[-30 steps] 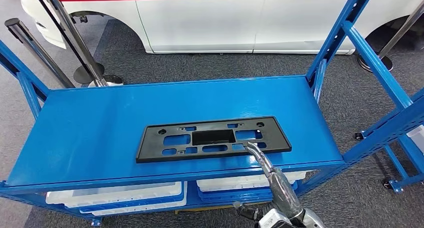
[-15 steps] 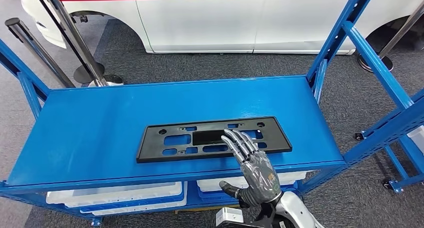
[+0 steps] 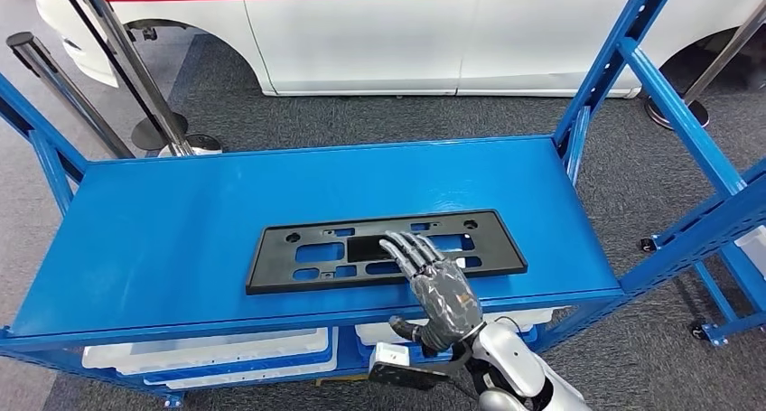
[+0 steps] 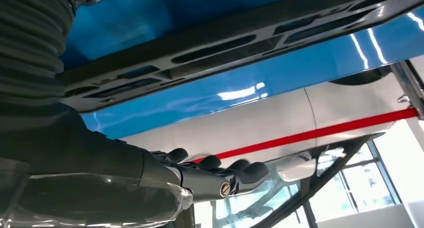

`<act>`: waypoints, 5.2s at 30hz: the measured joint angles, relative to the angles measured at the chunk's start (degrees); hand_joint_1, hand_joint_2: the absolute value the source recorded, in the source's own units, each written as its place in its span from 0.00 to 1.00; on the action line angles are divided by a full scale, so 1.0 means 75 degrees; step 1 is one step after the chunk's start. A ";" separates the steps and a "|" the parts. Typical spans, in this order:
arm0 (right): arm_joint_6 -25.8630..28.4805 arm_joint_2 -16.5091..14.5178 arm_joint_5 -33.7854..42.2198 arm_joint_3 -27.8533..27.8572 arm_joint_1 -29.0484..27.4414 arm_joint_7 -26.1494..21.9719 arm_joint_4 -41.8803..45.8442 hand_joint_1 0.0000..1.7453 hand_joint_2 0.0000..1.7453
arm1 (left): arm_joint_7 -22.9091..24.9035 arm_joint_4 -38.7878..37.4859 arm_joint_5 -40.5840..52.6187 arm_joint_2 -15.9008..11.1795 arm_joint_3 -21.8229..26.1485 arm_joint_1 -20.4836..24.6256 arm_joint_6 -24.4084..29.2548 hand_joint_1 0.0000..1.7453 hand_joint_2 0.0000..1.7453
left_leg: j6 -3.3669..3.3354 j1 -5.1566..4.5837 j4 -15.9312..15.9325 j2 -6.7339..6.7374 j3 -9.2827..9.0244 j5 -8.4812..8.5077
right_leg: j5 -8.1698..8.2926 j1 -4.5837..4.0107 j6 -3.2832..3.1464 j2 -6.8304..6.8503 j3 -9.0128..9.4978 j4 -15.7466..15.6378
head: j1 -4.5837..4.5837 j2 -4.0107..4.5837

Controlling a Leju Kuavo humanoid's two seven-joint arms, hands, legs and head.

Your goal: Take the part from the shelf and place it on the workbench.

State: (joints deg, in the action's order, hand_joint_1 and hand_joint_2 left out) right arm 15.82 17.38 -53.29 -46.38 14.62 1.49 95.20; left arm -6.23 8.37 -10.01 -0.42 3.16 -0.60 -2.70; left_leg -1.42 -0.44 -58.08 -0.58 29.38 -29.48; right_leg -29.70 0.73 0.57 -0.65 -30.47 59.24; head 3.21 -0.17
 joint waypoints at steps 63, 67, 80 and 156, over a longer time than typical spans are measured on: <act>0.0135 -0.0499 -0.1651 0.1231 0.0749 0.0322 -0.3286 1.00 1.00 | -0.0280 0.0009 -0.0460 0.0000 0.0181 0.0004 -0.0989 0.00 1.00 | 0.0001 0.0000 -0.0002 -0.0004 -0.0013 0.0002 | 0.0001 0.0000 -0.0001 0.0007 0.0014 -0.0001 | 0.0000 0.0000; 0.0690 -0.0504 -0.2001 0.1302 0.0601 0.0268 -0.3161 1.00 1.00 | -0.0330 0.0009 -0.0445 0.0000 0.0246 -0.0002 -0.0986 0.00 1.00 | 0.0001 0.0000 -0.0003 -0.0009 -0.0008 0.0002 | 0.0001 0.0000 -0.0002 0.0011 0.0010 -0.0001 | 0.0000 0.0001; 0.1564 -0.0468 -0.2781 0.1356 0.0195 -0.0018 -0.2181 1.00 1.00 | -0.0299 0.0009 -0.0326 -0.0007 0.0258 -0.0011 -0.0899 0.00 1.00 | -0.0068 -0.0036 -0.0021 0.0000 0.0023 0.0048 | 0.0046 0.0060 0.0078 0.0007 -0.0011 -0.0023 | 0.0001 0.0001; 0.0732 0.0277 -0.0891 0.2042 -0.0476 -0.0737 -0.0705 1.00 1.00 | -0.0387 0.0038 -0.0403 -0.0056 0.0273 -0.0152 -0.0911 0.00 1.00 | 0.0024 0.0001 0.0069 0.0600 0.0472 0.0523 | 0.0000 -0.0143 -0.0190 0.0580 0.0108 -0.0162 | -0.0007 0.0001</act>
State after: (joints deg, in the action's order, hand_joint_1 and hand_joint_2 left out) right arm 21.31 19.45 -59.98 -31.07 11.05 -4.04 89.92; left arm -9.14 8.66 -13.03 -0.84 5.21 -1.73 -9.54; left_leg -1.24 -0.43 -57.56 3.92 32.92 -25.56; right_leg -29.70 -0.34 -0.86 3.70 -29.67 58.02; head 3.16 -0.17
